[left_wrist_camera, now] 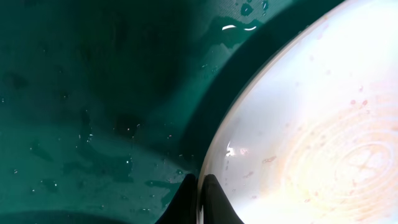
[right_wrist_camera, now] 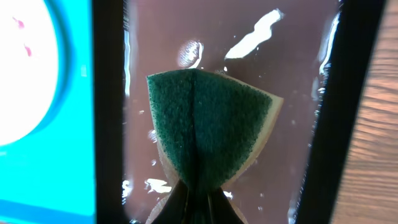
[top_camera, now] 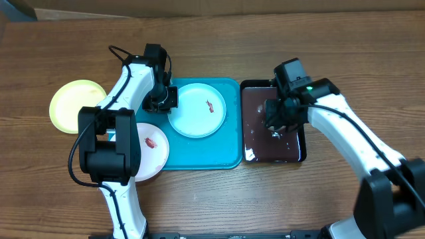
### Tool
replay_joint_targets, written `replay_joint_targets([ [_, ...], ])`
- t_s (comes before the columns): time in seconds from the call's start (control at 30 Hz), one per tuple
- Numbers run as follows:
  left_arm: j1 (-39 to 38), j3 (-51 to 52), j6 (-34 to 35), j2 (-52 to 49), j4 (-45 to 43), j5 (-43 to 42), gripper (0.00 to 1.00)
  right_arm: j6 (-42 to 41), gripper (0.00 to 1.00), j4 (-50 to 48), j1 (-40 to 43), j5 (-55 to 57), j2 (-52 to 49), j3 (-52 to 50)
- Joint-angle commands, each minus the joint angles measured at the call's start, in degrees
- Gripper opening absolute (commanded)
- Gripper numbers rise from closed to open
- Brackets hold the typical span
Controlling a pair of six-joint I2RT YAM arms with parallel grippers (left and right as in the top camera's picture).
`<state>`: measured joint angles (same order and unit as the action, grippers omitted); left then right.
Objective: Clean dirty plates on tray and stack at the side
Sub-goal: 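Rub the held sponge in the water of the black tray, then scrub the light blue plate's stain with the sponge in the right gripper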
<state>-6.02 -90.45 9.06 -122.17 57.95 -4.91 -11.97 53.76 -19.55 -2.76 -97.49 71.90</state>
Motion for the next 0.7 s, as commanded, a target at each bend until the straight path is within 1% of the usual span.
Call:
replay_joint_targets([
  [0.0,-0.4,0.3,0.4,0.8,-0.5,-0.7,0.04,0.1,0.04,-1.7,0.0,-0.3,-3.0,0.4],
  [0.07,-0.4,0.3,0.4,0.8,-0.5,-0.9,0.04,0.0,0.04,-2.0,0.0,-0.4,-3.2,0.8],
  [0.17,-0.5,0.3,0.4,0.8,-0.5,-1.2,0.04,0.0,0.04,2.1,0.0,-0.4,-2.8,4.6],
  [0.3,-0.5,0.3,0.4,0.8,-0.7,-1.8,0.04,0.0,0.04,9.2,0.0,-1.0,-2.8,14.2],
  [0.4,-0.5,0.3,0.3,0.8,-0.9,-2.7,0.04,0.0,0.04,11.8,0.0,-2.6,-2.8,20.0],
  [0.53,-0.7,0.3,0.2,0.8,-0.8,-2.6,0.04,0.0,0.04,11.6,-0.1,-6.8,-2.8,24.2],
  [0.6,-1.2,0.3,0.2,0.8,-0.9,-2.6,0.04,0.0,0.04,9.5,-1.0,-9.5,-2.9,24.2],
  [0.67,-1.7,0.3,0.2,0.8,-1.0,-2.6,0.04,-0.3,0.04,7.1,-2.5,-9.6,-3.3,24.2],
])
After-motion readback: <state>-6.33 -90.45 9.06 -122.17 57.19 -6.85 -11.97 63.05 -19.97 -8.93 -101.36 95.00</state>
